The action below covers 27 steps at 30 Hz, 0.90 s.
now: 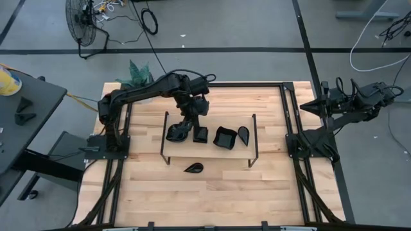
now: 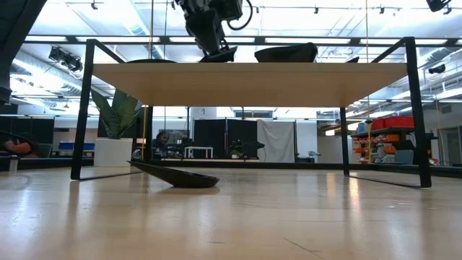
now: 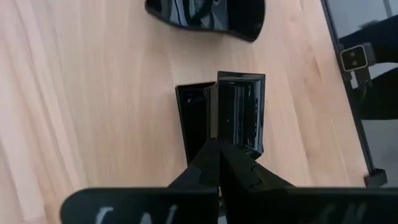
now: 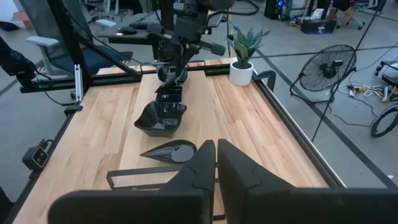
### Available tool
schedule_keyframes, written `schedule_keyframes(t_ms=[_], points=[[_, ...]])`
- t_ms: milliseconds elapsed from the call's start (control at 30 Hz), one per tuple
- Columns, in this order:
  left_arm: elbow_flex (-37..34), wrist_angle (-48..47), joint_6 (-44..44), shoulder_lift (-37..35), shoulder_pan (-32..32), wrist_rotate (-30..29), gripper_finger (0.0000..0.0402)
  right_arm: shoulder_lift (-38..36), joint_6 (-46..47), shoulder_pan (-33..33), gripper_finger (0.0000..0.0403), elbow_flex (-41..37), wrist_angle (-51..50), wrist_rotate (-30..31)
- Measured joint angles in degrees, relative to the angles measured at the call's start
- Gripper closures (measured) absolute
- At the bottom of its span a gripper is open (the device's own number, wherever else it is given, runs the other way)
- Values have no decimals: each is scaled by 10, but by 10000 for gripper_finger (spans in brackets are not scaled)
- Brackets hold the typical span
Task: Pick & Place Mini shaped plates
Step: Stack the square plate on top of the square plate on the shelf, then stack the drop shaped plate on top of the drop shaped plate on the shelf
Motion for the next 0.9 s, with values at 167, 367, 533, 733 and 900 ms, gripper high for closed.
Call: schedule_keyframes(t_ms=[167, 367, 533, 733, 900], points=[[-1, -1, -4, 6, 0, 1, 401, 0, 0, 0, 380, 0, 0, 0], [-1, -1, -4, 7, 0, 0, 387, 0, 0, 0, 380, 0, 0, 0], [-1, -1, 2, 7, 0, -4, 385, 0, 0, 0, 380, 0, 0, 0], [-1, 1, 10, 7, 0, -4, 370, 0, 0, 0, 380, 0, 0, 0], [-1, 0, 10, 7, 0, -30, 332, 0, 0, 0, 380, 0, 0, 0]])
